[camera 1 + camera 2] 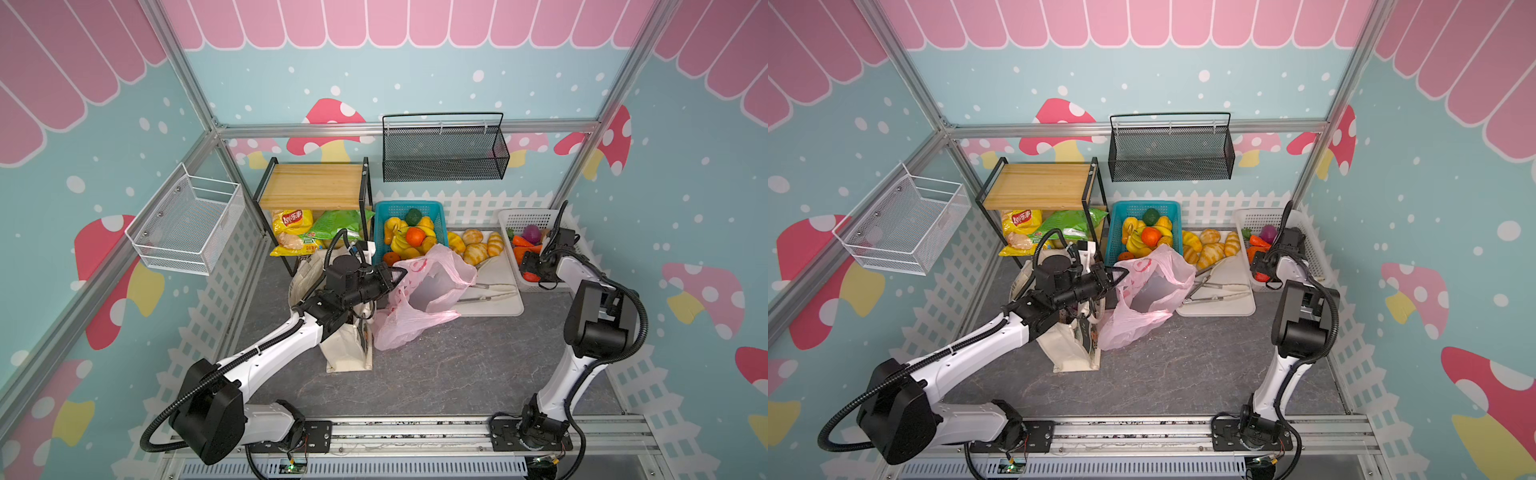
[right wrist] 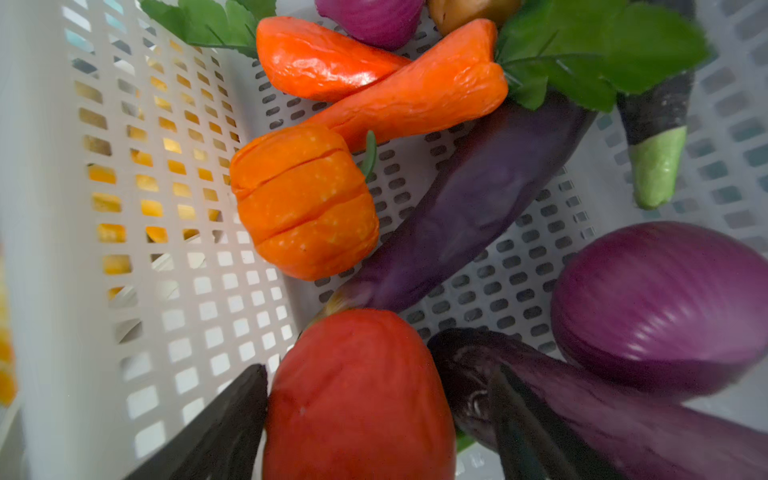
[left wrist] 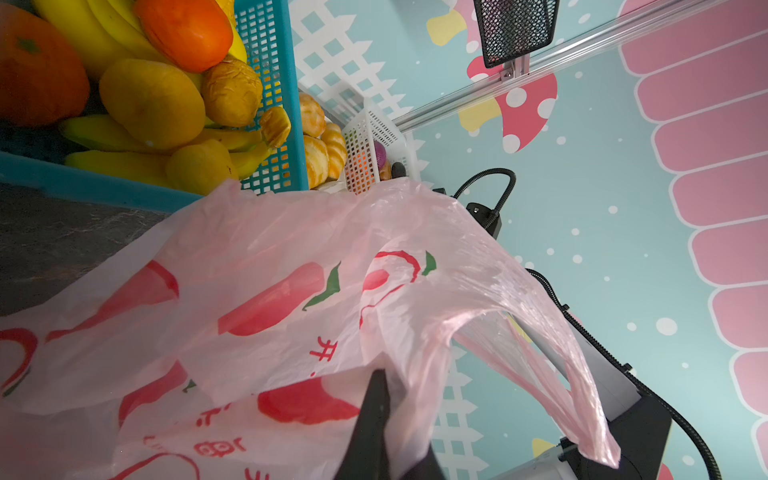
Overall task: Place the mixed food into the grocery bags and tie them
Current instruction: 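Release the pink bag with the right gripper and grasp the red tomato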
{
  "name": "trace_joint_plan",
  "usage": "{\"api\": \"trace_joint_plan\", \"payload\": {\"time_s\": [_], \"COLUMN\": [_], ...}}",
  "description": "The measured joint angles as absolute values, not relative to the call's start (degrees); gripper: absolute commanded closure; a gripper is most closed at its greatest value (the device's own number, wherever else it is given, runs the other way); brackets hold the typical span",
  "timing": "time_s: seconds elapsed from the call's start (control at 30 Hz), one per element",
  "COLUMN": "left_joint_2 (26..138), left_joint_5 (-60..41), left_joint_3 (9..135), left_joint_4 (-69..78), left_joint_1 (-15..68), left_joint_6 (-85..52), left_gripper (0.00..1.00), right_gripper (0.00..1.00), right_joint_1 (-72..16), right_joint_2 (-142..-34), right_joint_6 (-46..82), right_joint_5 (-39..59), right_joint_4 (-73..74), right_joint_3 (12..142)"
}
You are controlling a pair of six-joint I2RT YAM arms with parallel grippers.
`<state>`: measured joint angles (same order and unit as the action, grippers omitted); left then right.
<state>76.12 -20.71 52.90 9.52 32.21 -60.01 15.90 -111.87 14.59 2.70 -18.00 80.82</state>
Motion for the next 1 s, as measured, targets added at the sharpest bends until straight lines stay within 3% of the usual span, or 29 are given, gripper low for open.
{"api": "trace_joint_plan", "payload": {"time_s": [0.13, 0.5, 0.83, 1.0], "left_joint_2": [76.8, 77.1, 77.2, 77.2], "left_joint_5": [-21.1, -21.3, -21.3, -21.3], "left_joint_3": [52.9, 52.9, 52.9, 52.9], "left_joint_4": [9.8, 10.0, 10.2, 10.2], "left_joint_1": [32.2, 32.2, 32.2, 32.2], "left_joint_6": [-60.3, -60.3, -60.3, -60.2], "left_gripper": [1.0, 1.0, 1.0, 1.0], "right_gripper": [0.2, 0.49, 0.56, 0.55], "right_joint_1": [16.3, 16.5, 16.2, 11.7], "right_joint_2": [-114.0, -112.2, -83.9, -71.3], "right_joint_6": [14.9, 16.1, 20.2, 21.5], "right_joint_5": [4.4, 8.2, 14.5, 20.6], "right_joint_4": [-16.9, -16.4, -8.8, -7.9], "right_joint_3": [81.5, 80.1, 61.4, 50.9]}}
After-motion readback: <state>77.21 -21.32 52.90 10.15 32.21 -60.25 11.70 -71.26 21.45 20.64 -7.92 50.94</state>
